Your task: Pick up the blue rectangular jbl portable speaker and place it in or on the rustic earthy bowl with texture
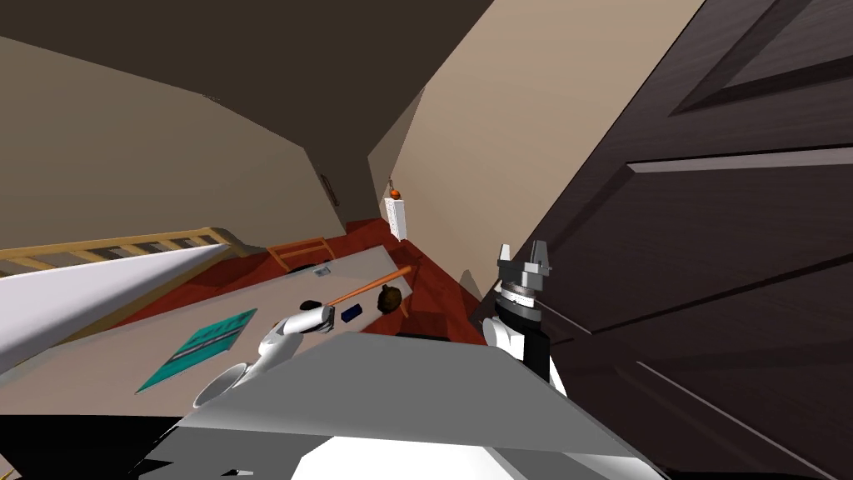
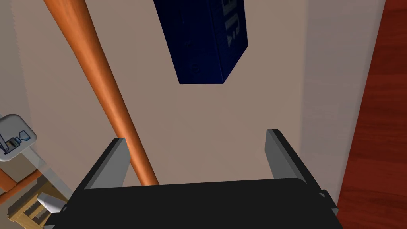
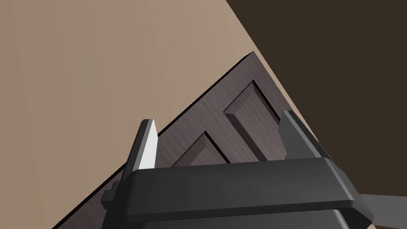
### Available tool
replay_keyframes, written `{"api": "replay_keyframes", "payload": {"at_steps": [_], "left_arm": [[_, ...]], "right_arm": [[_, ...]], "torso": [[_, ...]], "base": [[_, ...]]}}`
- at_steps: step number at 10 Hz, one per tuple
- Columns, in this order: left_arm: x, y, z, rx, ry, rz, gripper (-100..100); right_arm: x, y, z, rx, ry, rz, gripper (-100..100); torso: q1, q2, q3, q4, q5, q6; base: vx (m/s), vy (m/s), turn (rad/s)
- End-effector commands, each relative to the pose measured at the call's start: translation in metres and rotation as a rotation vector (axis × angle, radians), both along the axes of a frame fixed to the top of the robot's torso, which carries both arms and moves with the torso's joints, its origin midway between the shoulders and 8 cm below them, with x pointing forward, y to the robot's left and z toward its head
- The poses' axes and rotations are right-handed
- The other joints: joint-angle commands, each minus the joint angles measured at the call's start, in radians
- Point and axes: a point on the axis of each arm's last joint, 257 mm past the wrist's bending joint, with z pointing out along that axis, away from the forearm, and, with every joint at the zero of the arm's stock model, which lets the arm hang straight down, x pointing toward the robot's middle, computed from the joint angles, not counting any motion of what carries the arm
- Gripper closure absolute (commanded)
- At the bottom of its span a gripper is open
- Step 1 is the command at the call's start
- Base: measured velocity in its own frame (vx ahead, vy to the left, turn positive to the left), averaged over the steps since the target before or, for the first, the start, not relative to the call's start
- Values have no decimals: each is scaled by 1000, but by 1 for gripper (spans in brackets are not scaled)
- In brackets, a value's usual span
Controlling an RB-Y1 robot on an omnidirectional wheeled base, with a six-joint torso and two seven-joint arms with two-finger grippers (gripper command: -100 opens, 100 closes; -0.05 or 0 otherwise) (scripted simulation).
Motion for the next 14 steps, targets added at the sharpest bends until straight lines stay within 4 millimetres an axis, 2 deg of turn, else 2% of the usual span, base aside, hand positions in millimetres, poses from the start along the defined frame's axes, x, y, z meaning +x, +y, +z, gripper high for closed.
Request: {"api": "replay_keyframes", "payload": {"at_steps": [1, 2, 4, 10, 14], "left_arm": [[-10, 1, -6, -46, 31, 56, -100], [-13, 2, -7, -76, 38, 97, -100], [-30, -3, -18, -131, 85, 153, -100], [-49, -16, -28, -247, 140, 272, -100], [-61, -36, -35, -363, 181, 375, -100]], "right_arm": [[0, 0, 0, 0, 0, 0, 0], [0, 0, 0, 0, 0, 0, 0], [0, 0, 0, 0, 0, 0, 0], [0, 0, 0, 0, 0, 0, 0], [0, 0, 0, 0, 0, 0, 0]], "torso": [[0, 0, 0, 0, 0, 0], [0, 0, 0, 0, 0, 1], [1, -1, 0, 0, 0, 0], [-1, 0, 0, 0, 0, 0], [-1, 0, 0, 0, 0, 0]], "base": [[13, 24, -199], [29, 41, -240], [28, 28, -108], [18, 20, -109], [19, 16, -119]]}}
